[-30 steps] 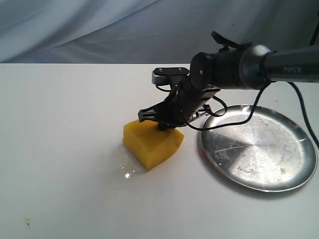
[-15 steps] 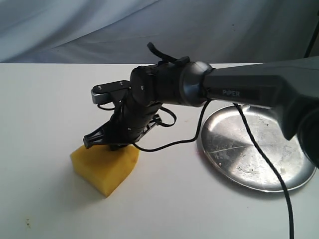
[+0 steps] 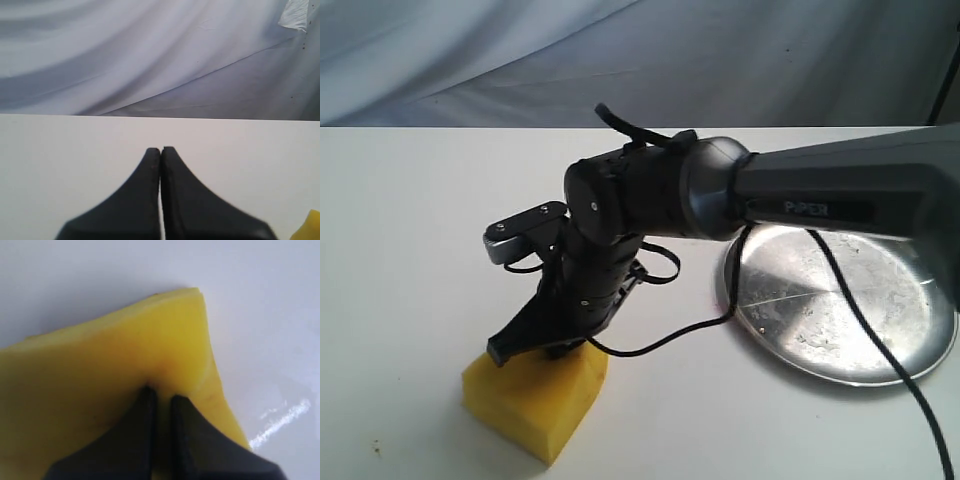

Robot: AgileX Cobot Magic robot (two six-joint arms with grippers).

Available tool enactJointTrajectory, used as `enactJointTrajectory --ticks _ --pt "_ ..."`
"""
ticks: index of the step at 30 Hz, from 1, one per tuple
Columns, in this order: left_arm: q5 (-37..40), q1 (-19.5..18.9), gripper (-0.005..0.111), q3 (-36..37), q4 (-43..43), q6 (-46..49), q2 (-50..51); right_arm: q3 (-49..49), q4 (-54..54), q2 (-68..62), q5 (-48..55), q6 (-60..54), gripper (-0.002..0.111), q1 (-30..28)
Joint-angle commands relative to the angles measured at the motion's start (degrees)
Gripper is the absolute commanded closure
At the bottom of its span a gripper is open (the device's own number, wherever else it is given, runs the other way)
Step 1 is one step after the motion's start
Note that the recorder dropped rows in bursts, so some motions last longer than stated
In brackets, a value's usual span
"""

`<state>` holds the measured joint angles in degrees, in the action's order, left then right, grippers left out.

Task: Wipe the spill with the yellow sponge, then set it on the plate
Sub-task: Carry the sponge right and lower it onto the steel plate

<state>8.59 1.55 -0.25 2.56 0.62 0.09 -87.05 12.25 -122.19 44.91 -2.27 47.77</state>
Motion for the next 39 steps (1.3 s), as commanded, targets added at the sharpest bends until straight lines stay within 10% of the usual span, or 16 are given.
enactJointTrajectory --ticks 1,22,30,39 --pt "-0.2 0.0 0.105 0.3 0.0 -0.2 -0.1 5.9 -4.6 2.2 2.7 0.1 0.108 -3.4" --pt "-0.2 0.0 0.105 0.3 0.0 -0.2 -0.1 8.4 -14.2 18.6 -3.1 9.1 0.108 -20.1" --pt "-0.2 0.0 0.105 0.3 0.0 0.0 -0.1 27.1 -19.1 26.8 -13.5 19.7 0.108 -34.5" --pt "-0.2 0.0 0.105 0.3 0.0 -0.2 -0.1 35.6 -17.3 26.6 -25.5 27.1 0.108 -37.1"
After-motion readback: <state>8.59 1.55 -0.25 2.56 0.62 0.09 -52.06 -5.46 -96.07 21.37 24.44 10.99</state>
